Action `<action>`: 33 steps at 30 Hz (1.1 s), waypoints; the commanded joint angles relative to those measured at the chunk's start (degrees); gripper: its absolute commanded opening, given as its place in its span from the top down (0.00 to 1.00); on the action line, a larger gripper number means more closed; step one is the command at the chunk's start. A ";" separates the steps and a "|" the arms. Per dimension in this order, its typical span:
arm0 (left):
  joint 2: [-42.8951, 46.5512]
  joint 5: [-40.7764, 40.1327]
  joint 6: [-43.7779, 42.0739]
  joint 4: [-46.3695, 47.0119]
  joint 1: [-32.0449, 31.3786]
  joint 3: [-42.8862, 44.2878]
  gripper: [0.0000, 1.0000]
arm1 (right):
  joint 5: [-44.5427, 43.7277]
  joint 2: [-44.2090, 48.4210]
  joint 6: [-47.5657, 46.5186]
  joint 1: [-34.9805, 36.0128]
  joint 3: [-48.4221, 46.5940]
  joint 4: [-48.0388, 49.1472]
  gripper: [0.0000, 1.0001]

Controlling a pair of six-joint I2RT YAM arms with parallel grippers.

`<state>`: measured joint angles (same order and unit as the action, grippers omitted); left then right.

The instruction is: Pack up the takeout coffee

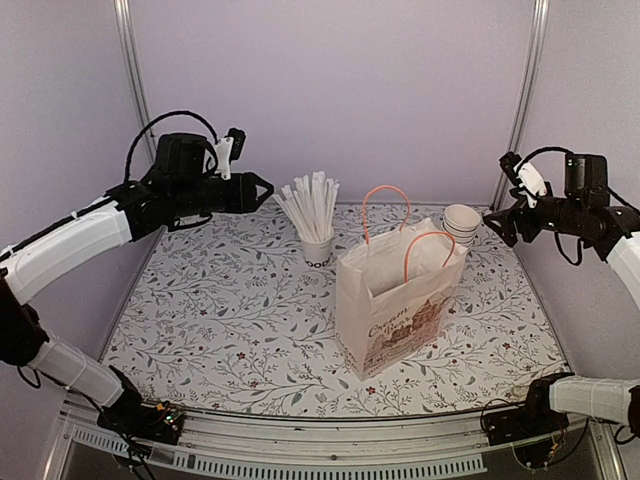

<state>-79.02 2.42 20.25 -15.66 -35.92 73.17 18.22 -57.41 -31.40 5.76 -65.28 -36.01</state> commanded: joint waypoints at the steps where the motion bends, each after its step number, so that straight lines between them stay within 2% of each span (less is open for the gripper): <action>1: -3.86 4.48 5.13 7.58 2.50 -0.26 0.55 | -2.88 0.95 13.31 -4.86 7.42 14.43 0.01; 3: -6.69 5.43 5.90 8.56 3.53 1.25 0.60 | -1.40 1.93 16.28 -13.22 10.37 17.46 0.04; 7: -12.63 7.56 6.35 9.20 4.32 5.00 0.67 | 7.78 2.20 20.00 -20.12 14.77 19.24 0.06; 9: -15.29 8.39 6.61 9.66 4.36 6.71 0.67 | 11.90 3.09 20.16 -20.55 18.68 21.30 0.06; 12: -19.24 9.46 7.17 9.87 4.37 9.46 0.67 | 13.01 5.37 19.42 -20.62 21.86 23.13 0.07; 17: -24.02 7.72 8.39 8.87 4.32 12.92 0.76 | 13.35 6.54 19.26 -20.65 22.88 23.68 0.07; 22: -26.42 4.68 9.33 8.28 4.35 15.45 0.80 | 15.05 6.62 18.78 -20.62 23.72 23.85 0.08; 27: -28.79 3.30 10.25 7.65 4.37 17.64 0.90 | 16.34 6.62 18.57 -20.61 23.92 23.79 0.08; 33: -29.81 0.84 10.08 4.98 4.23 19.88 0.93 | 17.91 6.96 18.39 -20.69 24.10 23.53 0.08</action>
<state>-107.77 5.54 30.28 -8.58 -32.16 90.63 34.02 -51.27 -12.86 -14.74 -41.89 -13.50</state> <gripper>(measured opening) 0.072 0.918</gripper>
